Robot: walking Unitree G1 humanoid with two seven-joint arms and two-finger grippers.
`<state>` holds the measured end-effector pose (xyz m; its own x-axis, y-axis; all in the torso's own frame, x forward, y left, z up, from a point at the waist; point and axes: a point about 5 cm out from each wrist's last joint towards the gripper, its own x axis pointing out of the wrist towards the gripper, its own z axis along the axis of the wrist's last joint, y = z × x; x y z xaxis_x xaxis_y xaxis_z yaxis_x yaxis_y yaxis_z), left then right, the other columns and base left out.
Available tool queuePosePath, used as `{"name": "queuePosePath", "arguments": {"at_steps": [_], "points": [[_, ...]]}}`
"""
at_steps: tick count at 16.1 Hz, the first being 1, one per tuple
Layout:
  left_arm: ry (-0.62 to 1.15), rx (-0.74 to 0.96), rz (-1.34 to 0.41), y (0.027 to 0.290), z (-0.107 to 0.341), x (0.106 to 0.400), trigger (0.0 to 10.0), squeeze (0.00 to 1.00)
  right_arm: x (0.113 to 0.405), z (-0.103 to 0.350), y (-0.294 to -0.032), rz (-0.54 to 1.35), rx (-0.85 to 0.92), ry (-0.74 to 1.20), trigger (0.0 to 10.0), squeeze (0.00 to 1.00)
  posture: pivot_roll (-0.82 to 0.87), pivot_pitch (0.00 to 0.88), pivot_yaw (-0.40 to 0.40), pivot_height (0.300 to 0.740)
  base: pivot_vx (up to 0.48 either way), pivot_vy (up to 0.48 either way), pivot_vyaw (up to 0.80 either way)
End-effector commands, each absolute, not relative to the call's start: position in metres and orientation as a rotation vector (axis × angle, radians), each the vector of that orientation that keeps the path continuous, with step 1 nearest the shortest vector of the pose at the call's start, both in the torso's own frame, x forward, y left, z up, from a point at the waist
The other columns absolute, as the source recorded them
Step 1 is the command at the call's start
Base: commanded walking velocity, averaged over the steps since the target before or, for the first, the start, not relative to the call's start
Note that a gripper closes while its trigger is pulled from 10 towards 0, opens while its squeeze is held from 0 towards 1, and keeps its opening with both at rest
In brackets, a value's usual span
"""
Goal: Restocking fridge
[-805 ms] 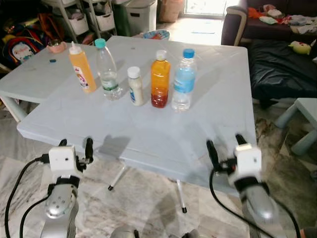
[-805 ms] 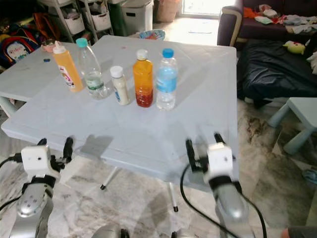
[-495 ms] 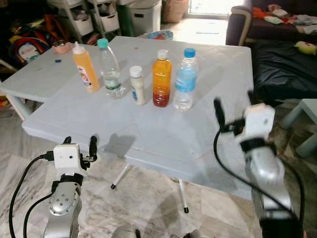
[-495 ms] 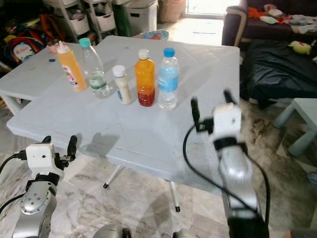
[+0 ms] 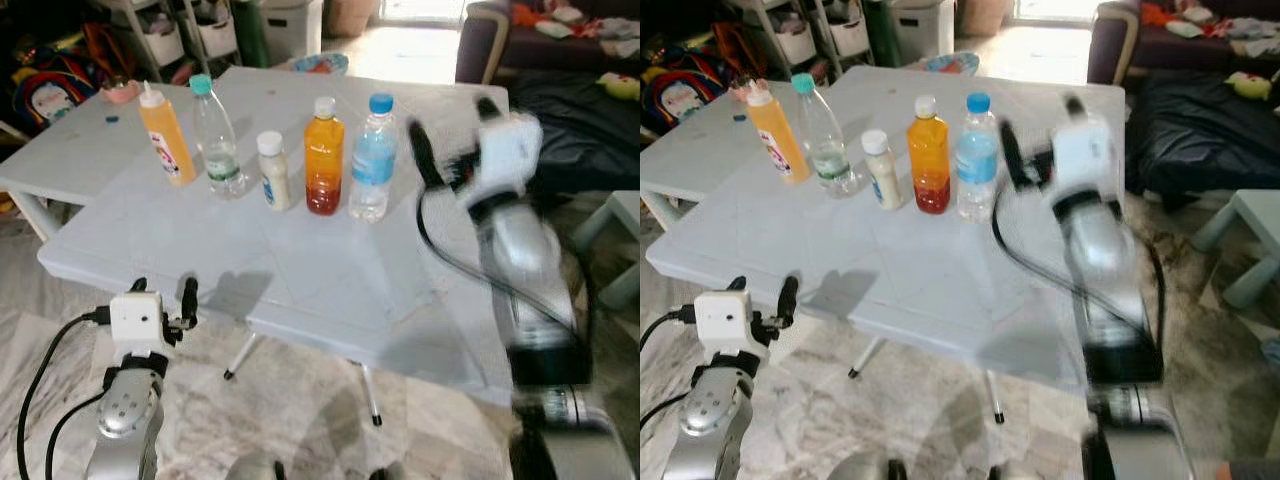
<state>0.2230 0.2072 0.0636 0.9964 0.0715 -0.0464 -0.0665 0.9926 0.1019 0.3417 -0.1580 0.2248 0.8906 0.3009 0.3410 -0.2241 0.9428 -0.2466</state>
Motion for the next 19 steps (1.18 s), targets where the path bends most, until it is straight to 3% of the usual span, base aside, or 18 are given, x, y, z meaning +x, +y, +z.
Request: {"name": "queuePosePath", "arguments": {"at_steps": [1, 11, 12, 14, 19], "points": [[0.047, 0.118, 0.065, 0.210, 0.067, 0.222, 10.0, 0.00, 0.347, 0.225, -0.156, 0.306, -0.177, -0.357, 10.0, 0.00, 0.09, 0.036, 0.076, 0.740, 0.000, 0.000, 0.00], [0.059, 0.135, 0.070, 0.213, 0.070, 0.218, 10.0, 0.00, 0.384, 0.238, -0.122, 0.544, -0.204, -0.265, 10.0, 0.00, 0.12, 0.043, 0.076, 0.740, 0.000, 0.000, 0.00], [0.059, 0.136, 0.066, 0.212, 0.070, 0.219, 10.0, 0.00, 0.386, 0.239, -0.120, 0.551, -0.208, -0.254, 4.2, 0.00, 0.12, 0.043, 0.075, 0.740, 0.000, 0.000, 0.00], [0.060, 0.137, 0.062, 0.211, 0.070, 0.219, 10.0, 0.00, 0.391, 0.240, -0.119, 0.542, -0.220, -0.237, 0.0, 0.00, 0.13, 0.044, 0.073, 0.740, 0.000, 0.000, 0.00], [0.071, 0.143, 0.056, 0.212, 0.069, 0.214, 10.0, 0.00, 0.403, 0.244, -0.120, 0.507, -0.219, -0.185, 0.0, 0.00, 0.14, 0.048, 0.070, 0.740, 0.000, 0.000, 0.00]]}}
